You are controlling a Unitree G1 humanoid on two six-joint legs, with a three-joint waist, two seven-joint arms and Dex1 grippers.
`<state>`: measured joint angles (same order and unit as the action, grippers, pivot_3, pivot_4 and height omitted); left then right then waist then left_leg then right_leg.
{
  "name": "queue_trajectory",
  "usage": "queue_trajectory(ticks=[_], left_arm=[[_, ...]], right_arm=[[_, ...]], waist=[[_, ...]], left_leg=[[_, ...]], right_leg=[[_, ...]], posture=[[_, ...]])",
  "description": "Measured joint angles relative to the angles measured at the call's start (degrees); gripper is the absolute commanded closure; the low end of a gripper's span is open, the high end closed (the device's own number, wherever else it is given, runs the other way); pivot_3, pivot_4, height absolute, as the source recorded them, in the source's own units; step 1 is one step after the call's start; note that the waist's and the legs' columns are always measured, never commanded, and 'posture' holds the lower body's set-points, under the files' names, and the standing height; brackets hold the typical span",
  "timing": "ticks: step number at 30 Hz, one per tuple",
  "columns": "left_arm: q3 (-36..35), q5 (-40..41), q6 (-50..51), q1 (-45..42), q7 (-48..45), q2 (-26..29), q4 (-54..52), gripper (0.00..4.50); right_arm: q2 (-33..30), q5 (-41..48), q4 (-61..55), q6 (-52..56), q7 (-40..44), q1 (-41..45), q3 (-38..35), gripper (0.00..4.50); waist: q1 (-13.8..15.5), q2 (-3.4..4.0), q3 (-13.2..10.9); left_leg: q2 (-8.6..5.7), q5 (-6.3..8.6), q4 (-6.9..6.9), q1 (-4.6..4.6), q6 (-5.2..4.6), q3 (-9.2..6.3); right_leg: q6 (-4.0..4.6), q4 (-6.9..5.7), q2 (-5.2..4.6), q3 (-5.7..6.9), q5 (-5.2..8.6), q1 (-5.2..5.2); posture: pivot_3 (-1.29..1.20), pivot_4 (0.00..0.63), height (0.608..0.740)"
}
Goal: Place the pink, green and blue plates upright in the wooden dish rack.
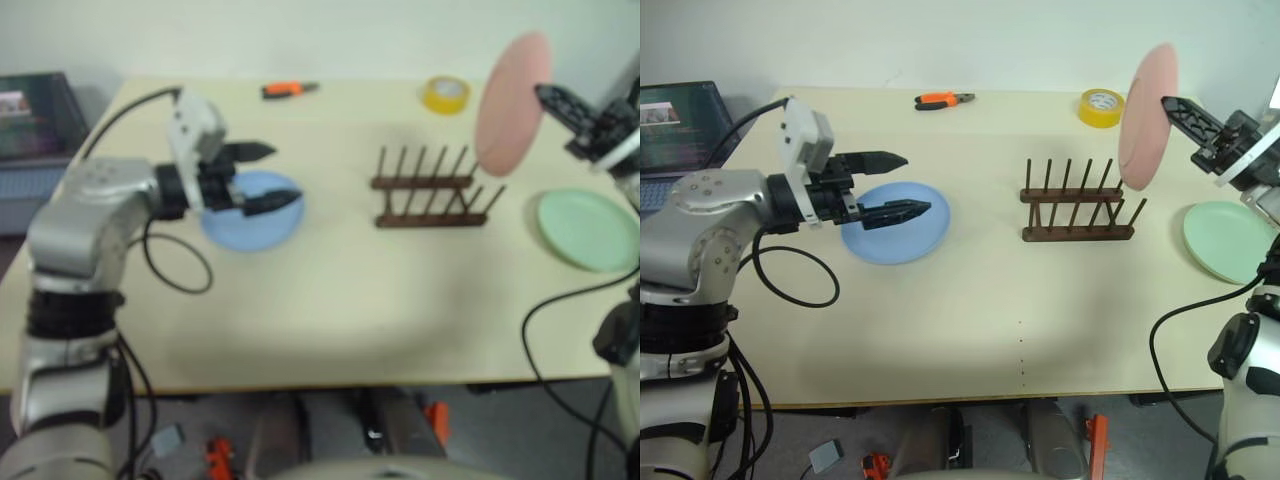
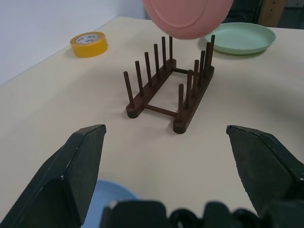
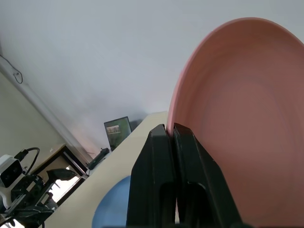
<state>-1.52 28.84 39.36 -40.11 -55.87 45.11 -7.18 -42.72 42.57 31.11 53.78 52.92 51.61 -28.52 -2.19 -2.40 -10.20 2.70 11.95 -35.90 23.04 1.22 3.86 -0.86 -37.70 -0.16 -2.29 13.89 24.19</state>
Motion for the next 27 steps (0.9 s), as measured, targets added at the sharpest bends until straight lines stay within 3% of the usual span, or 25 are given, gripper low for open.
queue_trajectory(ticks=[27], left_arm=[[0.1, -1.0, 0.2, 0.0, -1.1, 0.2, 0.0, 0.03]], right_arm=[[-1.1, 1.5, -0.6, 0.7, 0.6, -4.3, -0.7, 4.5]], waist=[[0.0, 0.0, 0.0]], left_leg=[[-0.01, 0.0, -0.02, 0.0, 0.0, -0.01]], right_leg=[[-0.01, 0.0, 0.01, 0.01, 0.0, -0.02]], posture=[[0.0, 0.15, 0.74]])
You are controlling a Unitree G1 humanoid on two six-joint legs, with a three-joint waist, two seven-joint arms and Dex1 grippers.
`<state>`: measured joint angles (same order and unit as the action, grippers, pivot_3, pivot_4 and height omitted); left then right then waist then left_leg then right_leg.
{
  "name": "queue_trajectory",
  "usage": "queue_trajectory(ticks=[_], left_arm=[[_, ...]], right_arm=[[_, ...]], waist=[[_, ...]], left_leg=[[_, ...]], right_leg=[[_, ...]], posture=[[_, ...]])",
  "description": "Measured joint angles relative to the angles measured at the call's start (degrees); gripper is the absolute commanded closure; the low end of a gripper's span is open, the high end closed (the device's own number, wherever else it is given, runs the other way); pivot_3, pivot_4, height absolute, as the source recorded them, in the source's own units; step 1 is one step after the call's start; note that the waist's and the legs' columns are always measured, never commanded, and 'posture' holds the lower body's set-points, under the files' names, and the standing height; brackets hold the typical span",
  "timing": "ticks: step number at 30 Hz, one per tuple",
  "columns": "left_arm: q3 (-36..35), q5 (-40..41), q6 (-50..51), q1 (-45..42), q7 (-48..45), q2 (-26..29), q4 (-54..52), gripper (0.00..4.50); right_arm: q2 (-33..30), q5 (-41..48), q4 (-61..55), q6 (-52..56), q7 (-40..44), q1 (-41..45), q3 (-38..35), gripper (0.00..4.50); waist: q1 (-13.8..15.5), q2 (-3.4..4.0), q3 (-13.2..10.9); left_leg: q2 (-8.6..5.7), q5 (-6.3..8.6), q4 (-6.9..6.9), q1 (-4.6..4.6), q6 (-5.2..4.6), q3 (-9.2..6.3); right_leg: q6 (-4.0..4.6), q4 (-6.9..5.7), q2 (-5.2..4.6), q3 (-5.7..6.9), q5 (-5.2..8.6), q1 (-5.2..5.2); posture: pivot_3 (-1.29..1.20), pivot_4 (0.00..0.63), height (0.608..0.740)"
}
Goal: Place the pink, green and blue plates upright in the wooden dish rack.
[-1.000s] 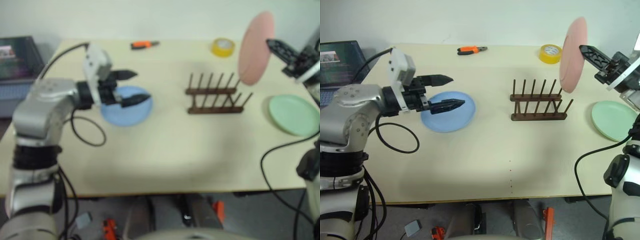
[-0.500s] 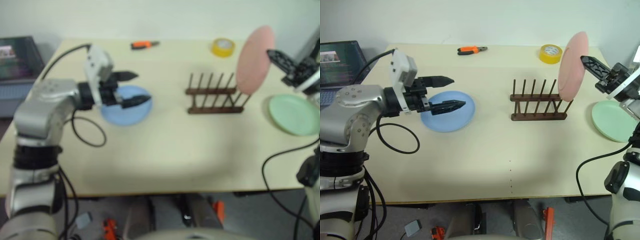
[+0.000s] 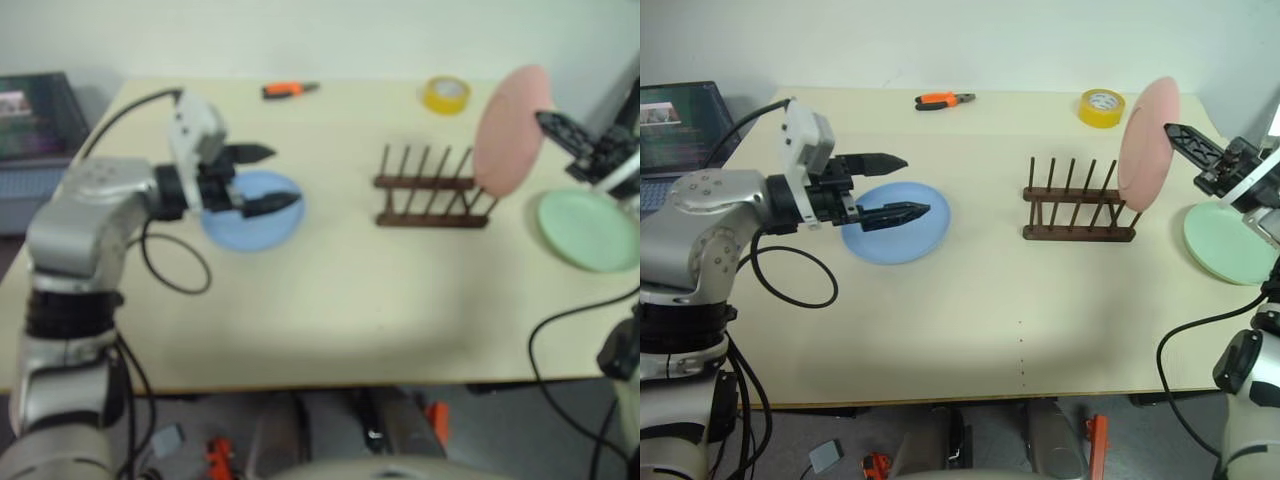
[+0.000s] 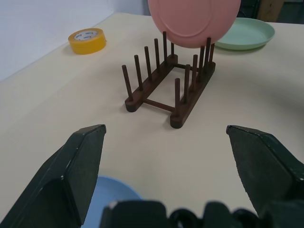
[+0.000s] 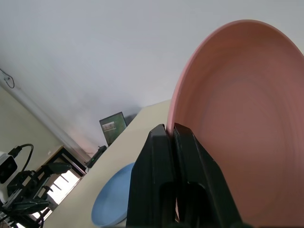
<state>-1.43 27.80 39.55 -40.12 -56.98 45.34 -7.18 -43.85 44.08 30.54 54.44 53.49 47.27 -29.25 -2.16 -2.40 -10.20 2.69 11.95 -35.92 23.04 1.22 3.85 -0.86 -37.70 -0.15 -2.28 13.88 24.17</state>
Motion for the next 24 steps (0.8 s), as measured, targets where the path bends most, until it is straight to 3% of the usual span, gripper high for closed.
queue_trajectory(ticks=[2, 6, 13, 24], left_arm=[[0.0, -0.1, 0.0, 0.0, 0.0, 0.0, 0.0, 0.03], [0.1, -0.3, 0.0, -0.2, -0.1, 0.0, 0.0, 0.0], [1.1, -0.7, 0.0, -0.3, -0.2, 0.0, 0.0, 0.0], [1.1, -0.9, 0.0, -0.3, -0.2, 0.1, 0.0, 0.0]], right_arm=[[0.0, 0.0, 0.0, 0.0, 0.2, -0.6, 0.1, 4.5], [0.0, -0.1, 0.0, -0.1, 0.3, -1.2, 0.2, 3.59], [0.0, -0.2, 0.0, -0.6, 0.3, -1.6, 0.4, 1.19], [-3.0, -3.9, -3.0, -6.2, 2.0, -3.8, 4.5, 1.19]], waist=[[0.0, 0.0, 0.0], [0.0, 0.0, 0.0], [0.0, 0.0, 0.0], [0.1, 0.0, 0.0]], left_leg=[[0.0, 0.0, 0.0, 0.0, 0.0, 0.0], [0.0, 0.0, 0.0, -0.01, 0.0, 0.0], [0.0, 0.0, -0.01, -0.01, 0.0, 0.0], [-0.01, 0.0, -0.01, -0.01, 0.0, 0.0]], right_leg=[[0.0, 0.0, 0.0, 0.01, 0.0, 0.0], [0.0, -0.01, 0.0, 0.0, 0.0, 0.0], [0.0, -0.02, 0.01, -0.01, 0.0, 0.0], [-0.01, 0.0, 0.01, 0.0, 0.0, 0.0]], posture=[[0.0, 0.15, 0.74], [0.0, 0.15, 0.74], [0.0, 0.15, 0.74], [0.0, 0.15, 0.74]])
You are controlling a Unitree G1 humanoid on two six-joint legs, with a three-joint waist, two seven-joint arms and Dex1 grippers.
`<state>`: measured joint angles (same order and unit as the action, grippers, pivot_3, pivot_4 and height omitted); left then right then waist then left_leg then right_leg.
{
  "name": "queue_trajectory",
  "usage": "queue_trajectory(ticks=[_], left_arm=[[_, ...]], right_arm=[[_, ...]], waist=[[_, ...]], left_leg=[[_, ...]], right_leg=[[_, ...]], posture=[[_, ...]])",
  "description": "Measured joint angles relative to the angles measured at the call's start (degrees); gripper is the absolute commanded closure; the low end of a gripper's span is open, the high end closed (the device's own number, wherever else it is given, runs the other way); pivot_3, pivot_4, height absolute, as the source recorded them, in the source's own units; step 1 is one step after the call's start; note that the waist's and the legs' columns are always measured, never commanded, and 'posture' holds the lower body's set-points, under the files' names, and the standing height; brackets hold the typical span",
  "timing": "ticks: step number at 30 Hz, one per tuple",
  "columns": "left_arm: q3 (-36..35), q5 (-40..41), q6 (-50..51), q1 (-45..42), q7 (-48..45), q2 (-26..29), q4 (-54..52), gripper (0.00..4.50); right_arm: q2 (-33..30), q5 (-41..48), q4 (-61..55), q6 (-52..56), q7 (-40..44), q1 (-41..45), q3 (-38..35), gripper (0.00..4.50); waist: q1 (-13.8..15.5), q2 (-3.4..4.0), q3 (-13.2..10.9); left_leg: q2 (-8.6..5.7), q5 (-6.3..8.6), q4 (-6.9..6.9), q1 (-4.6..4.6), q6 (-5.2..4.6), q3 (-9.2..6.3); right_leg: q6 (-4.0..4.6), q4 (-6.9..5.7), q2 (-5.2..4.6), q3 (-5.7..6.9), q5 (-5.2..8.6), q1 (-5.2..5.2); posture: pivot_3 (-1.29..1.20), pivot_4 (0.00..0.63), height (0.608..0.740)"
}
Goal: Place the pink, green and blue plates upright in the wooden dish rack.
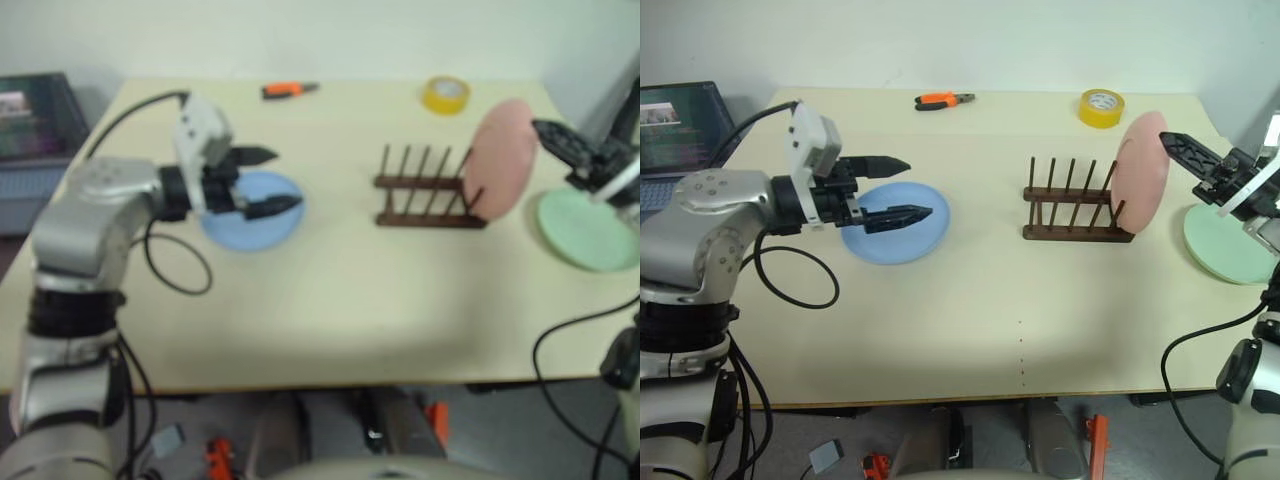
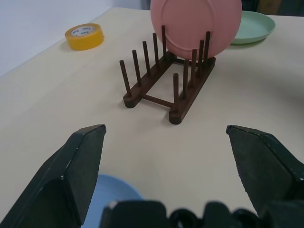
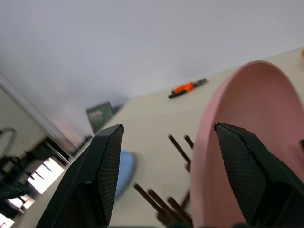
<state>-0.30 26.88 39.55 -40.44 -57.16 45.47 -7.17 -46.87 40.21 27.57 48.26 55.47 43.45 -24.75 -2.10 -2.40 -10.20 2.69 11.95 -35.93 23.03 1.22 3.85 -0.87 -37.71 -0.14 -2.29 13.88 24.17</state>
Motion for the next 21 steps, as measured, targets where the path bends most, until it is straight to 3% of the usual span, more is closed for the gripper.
queue_trajectory(ticks=[9, 13, 21], left_arm=[[0.0, -0.1, 0.0, 0.0, 0.1, 0.2, 0.0, 0.0], [0.5, -0.4, -0.2, -0.2, -0.2, 0.1, 0.1, 0.0], [2.4, -0.3, -0.2, -0.2, -2.3, -0.5, -0.4, 0.0]], right_arm=[[-8.0, -9.4, -3.0, -11.0, 4.0, -4.3, 5.8, 1.19], [-14.8, -19.4, -2.4, -20.5, 5.6, -9.0, 12.7, 1.19], [-15.2, -32.8, 12.8, -34.7, 5.5, -9.1, 21.7, 1.19]], waist=[[0.2, 0.0, 0.0], [0.2, 0.0, 0.0], [-0.5, 0.03, 0.0]], left_leg=[[0.0, 0.0, -0.03, -0.03, 0.0, 0.01], [0.0, 0.0, -0.02, -0.04, 0.0, 0.04], [-0.03, -0.01, -0.1, -0.13, 0.0, 0.24]], right_leg=[[0.0, -0.03, 0.0, 0.01, 0.0, -0.01], [-0.01, 0.02, -0.02, 0.0, 0.0, -0.02], [-0.14, -0.06, -0.02, -0.04, -0.08, -0.01]], posture=[[0.0, 0.15, 0.74], [0.0, 0.15, 0.74], [0.0, 0.15, 0.74]])
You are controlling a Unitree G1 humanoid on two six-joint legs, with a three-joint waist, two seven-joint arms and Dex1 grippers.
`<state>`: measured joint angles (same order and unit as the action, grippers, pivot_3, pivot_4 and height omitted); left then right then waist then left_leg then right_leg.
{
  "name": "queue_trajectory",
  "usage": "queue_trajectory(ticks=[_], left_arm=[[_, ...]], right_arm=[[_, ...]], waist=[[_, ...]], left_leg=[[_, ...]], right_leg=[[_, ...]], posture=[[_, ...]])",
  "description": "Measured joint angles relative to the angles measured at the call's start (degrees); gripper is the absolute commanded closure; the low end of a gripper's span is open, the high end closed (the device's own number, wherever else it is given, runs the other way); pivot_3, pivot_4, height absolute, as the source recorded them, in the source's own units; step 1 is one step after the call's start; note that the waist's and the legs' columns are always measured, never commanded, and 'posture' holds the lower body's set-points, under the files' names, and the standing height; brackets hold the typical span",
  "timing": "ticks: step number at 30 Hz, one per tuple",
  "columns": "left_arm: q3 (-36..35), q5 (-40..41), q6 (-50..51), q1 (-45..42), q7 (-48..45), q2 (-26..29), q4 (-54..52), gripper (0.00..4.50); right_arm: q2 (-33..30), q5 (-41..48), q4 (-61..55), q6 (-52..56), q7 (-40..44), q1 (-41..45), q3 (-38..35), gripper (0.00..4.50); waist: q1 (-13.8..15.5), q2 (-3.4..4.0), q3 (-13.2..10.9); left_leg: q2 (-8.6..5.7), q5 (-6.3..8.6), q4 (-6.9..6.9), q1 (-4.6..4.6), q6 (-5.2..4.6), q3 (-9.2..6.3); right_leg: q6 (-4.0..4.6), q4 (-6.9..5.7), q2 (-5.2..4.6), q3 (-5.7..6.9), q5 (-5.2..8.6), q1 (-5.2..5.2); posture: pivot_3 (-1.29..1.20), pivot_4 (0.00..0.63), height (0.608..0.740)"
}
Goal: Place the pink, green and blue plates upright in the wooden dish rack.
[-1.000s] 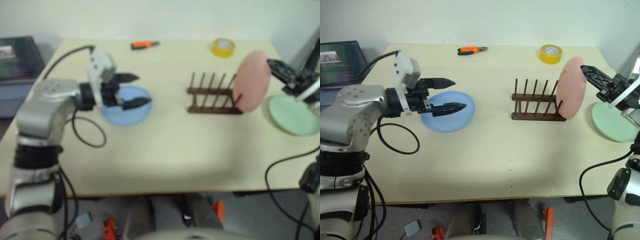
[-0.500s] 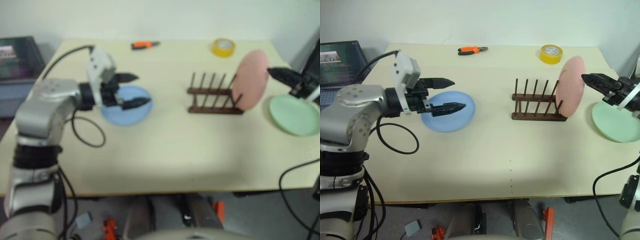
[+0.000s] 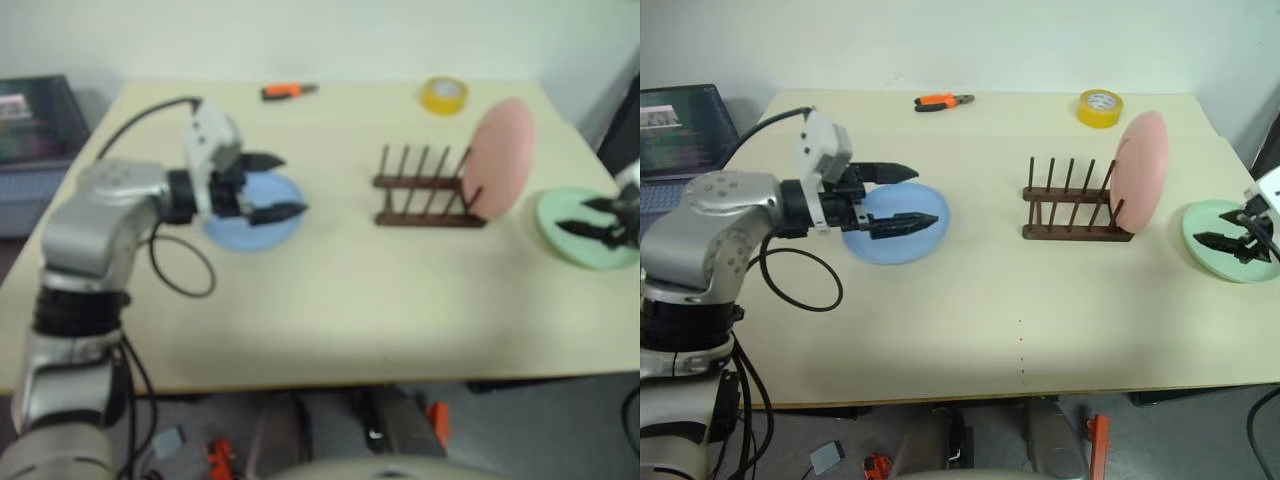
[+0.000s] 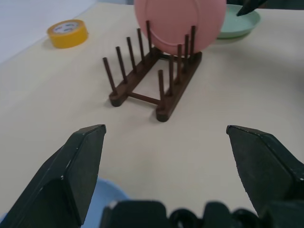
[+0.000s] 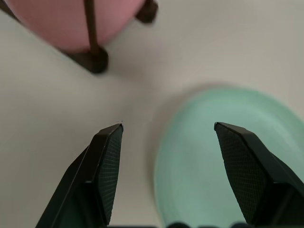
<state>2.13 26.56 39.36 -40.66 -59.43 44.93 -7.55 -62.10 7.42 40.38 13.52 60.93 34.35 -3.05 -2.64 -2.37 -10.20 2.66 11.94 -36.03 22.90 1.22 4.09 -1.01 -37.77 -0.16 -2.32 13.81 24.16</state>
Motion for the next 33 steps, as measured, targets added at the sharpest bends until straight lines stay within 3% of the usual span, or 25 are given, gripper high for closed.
queue_trajectory(ticks=[9, 22, 30, 33], left_arm=[[0.9, 0.0, 0.1, 0.0, 0.0, -0.8, -1.2, 0.0], [2.2, 0.0, 0.2, 0.1, 0.0, -1.3, -1.6, 0.0], [2.3, -0.1, 0.2, 0.1, 0.1, -1.4, -1.6, 0.0], [2.3, -0.1, 0.2, 0.2, 0.1, -1.4, -1.6, 0.0]], right_arm=[[0.9, -4.2, 7.1, -3.6, 2.1, 1.2, 2.5, 1.19], [2.4, -6.3, 4.9, -4.1, 2.5, -2.0, 3.8, 1.19], [4.2, -9.0, 4.4, -4.1, -1.5, -2.7, 4.4, 1.19], [4.3, -9.1, 4.3, -3.8, -2.1, -2.8, 4.4, 1.68]], waist=[[-0.3, 0.0, 0.0], [-0.3, 0.0, 0.0], [-0.4, 0.0, 0.0], [-0.4, 0.0, 0.0]], left_leg=[[0.0, 0.0, -0.02, -0.02, 0.0, -0.01], [0.0, -0.01, -0.06, -0.03, 0.01, -0.02], [-0.02, -0.01, -0.08, -0.05, 0.02, -0.01], [-0.02, -0.01, -0.08, -0.04, 0.02, 0.0]], right_leg=[[-0.01, -0.04, 0.0, -0.06, -0.01, -0.02], [-0.02, -0.08, 0.0, -0.06, -0.01, -0.04], [-0.02, -0.13, 0.0, -0.06, -0.01, -0.03], [-0.02, -0.12, 0.0, -0.06, -0.01, -0.03]], posture=[[0.0, 0.15, 0.74], [0.0, 0.15, 0.74], [0.0, 0.15, 0.74], [0.0, 0.15, 0.74]])
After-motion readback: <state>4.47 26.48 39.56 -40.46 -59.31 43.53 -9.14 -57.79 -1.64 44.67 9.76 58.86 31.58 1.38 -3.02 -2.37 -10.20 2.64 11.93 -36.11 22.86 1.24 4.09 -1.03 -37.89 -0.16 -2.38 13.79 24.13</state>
